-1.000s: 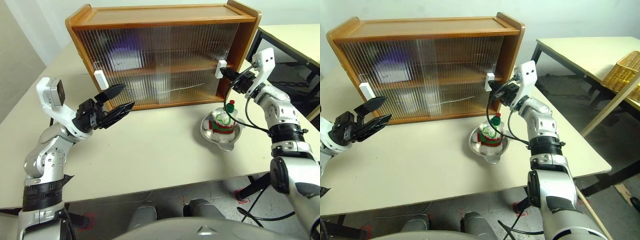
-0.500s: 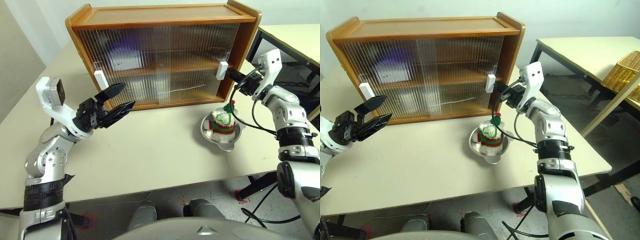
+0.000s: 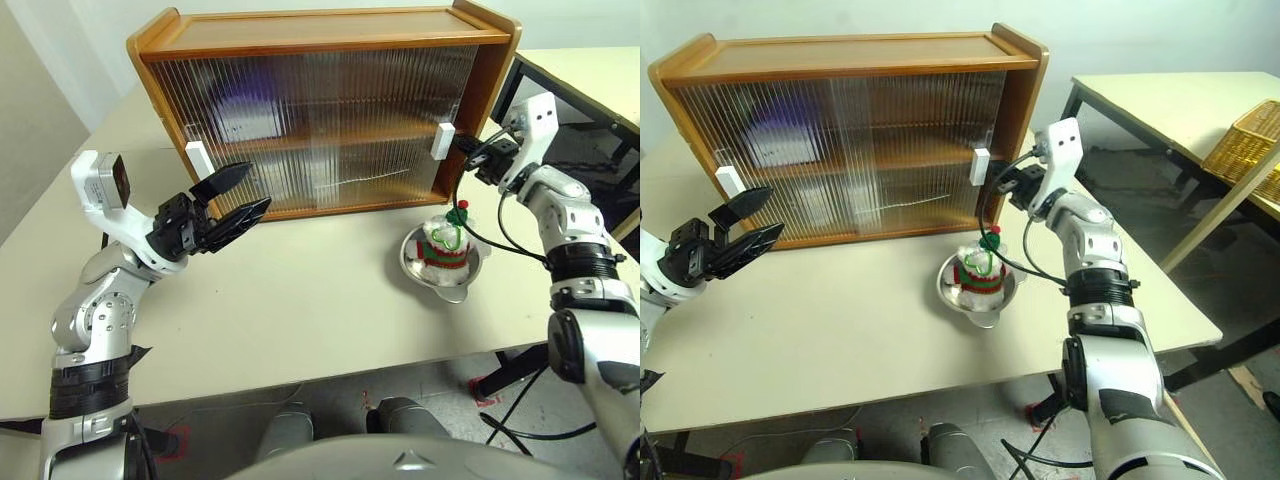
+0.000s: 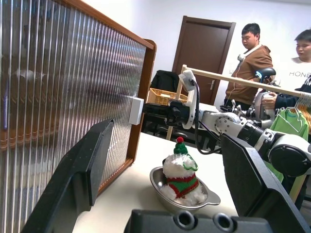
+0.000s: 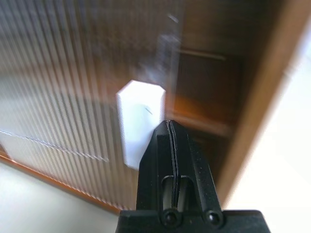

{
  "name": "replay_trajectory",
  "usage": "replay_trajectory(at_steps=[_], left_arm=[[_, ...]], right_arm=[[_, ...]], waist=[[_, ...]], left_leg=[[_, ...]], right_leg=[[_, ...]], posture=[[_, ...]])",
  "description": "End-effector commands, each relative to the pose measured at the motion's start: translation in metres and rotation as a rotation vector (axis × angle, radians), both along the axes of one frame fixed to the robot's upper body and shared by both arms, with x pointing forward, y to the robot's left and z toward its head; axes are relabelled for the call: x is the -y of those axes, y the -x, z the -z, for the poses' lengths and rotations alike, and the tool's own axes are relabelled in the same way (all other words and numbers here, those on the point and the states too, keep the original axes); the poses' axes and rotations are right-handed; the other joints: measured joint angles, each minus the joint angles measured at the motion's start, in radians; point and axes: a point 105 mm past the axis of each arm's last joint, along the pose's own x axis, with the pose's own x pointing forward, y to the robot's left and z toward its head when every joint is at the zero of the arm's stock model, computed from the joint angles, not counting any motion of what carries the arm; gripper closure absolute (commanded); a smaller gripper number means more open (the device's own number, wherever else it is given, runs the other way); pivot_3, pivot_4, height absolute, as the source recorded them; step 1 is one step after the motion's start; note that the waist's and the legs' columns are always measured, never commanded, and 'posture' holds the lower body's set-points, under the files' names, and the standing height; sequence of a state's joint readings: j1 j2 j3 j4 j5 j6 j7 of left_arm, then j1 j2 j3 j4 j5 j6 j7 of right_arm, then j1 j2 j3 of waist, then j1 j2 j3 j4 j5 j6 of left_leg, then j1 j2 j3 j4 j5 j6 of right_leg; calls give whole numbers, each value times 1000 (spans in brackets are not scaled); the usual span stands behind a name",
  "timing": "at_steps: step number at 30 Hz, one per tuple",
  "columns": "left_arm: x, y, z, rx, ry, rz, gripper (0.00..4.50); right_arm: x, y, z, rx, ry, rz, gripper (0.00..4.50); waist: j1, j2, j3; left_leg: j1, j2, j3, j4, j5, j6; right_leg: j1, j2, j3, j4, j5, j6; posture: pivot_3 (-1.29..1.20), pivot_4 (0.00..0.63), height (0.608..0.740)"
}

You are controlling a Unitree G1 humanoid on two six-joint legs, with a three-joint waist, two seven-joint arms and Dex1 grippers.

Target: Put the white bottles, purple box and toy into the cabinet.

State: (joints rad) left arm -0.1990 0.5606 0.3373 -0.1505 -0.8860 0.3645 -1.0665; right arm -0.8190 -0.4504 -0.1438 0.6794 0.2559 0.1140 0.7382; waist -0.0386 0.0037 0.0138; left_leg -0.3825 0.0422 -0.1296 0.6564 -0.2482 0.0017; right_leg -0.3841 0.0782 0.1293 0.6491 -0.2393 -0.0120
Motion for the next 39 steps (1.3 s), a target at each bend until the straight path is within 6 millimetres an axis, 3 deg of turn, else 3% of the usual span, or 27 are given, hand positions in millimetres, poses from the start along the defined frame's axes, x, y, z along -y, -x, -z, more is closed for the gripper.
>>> replay_trajectory(at_steps=[1,7,16,30,39], left_arm=[[2,2,-3,16,-9,3,0],[1,2,-4,16,-11,0,0],[3,2,-4,19,-5,-1,0],[1,3,-6,21,-7,-13,0],[-1,7,-2,6,-19,-21,0]], right_arm=[[-16,-2,-4,7,5,-45,4463],[-40,6,-10,-7,2,-135,4463],[-83,21,-2,-111,1,-273,4463],[-116,15,4,-137,-25,-322,4463],[-142,13,2,-131,-42,-376,4463]], waist=[[0,0,0],[-1,0,0],[-1,0,0],[5,0,0],[9,0,0]], left_leg=[[0,0,0,0,0,0],[0,0,0,-1,0,0],[0,-1,0,-3,0,0],[0,0,-1,-3,0,0],[0,1,-1,-5,0,0]], right_leg=[[0,0,0,0,0,0],[-1,0,0,0,1,-3],[-1,1,-1,0,-1,-5],[-2,5,-2,2,-1,-7],[-5,9,-3,2,4,-17]], posture=[[-38,7,740],[-38,7,740],[-26,6,740],[-7,3,740],[4,10,740]])
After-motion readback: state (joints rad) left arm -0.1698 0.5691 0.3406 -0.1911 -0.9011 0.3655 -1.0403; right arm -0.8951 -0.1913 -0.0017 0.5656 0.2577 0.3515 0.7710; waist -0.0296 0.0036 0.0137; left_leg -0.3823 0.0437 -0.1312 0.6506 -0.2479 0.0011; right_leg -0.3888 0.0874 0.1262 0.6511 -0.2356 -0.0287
